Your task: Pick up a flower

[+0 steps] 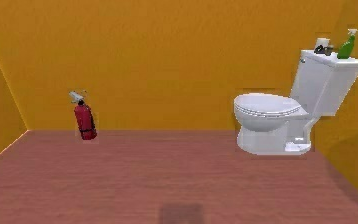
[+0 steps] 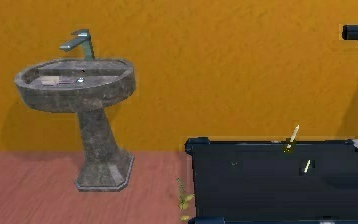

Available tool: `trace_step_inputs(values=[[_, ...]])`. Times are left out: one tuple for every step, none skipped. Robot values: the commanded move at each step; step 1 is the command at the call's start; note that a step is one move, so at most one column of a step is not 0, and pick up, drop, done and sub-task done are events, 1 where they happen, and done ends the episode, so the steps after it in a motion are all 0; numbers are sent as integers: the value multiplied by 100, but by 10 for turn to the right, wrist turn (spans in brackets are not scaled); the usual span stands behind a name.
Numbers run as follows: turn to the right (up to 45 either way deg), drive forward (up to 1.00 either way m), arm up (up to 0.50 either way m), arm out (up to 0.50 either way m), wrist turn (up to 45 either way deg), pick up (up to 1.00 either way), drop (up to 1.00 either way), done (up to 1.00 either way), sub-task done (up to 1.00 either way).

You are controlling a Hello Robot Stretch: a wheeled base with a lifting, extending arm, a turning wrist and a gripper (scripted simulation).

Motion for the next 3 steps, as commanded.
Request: trace_step_inputs(values=[[0, 0, 14, 0, 0, 0, 0, 0, 0], [0, 0, 0, 50, 0, 0, 0, 0, 0], [0, 0, 0, 0, 450, 0, 0, 0, 0]])
